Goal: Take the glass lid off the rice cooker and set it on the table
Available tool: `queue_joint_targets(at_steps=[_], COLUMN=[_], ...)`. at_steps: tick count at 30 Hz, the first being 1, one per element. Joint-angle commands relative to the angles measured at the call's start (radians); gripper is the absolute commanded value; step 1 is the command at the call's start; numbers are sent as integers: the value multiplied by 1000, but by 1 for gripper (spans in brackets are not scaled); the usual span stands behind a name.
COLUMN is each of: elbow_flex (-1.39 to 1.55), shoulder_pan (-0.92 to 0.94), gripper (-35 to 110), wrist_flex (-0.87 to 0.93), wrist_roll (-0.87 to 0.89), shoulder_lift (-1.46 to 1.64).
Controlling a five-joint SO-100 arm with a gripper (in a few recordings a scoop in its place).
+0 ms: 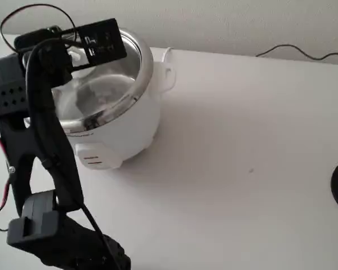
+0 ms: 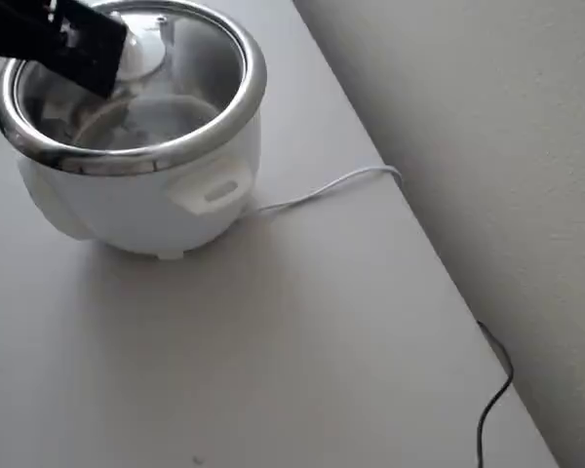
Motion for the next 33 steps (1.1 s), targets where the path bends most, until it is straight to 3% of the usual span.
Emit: queue_joint_targets(at_steps=[1,10,33], elbow_flex=[-61,-60,-64], shoulder_pan=[29,48,83], gripper=[16,0,0], wrist_flex=[-46,-120,-135], wrist_roll=[-6,-8,-46], shoulder_lift=[-2,-46,61])
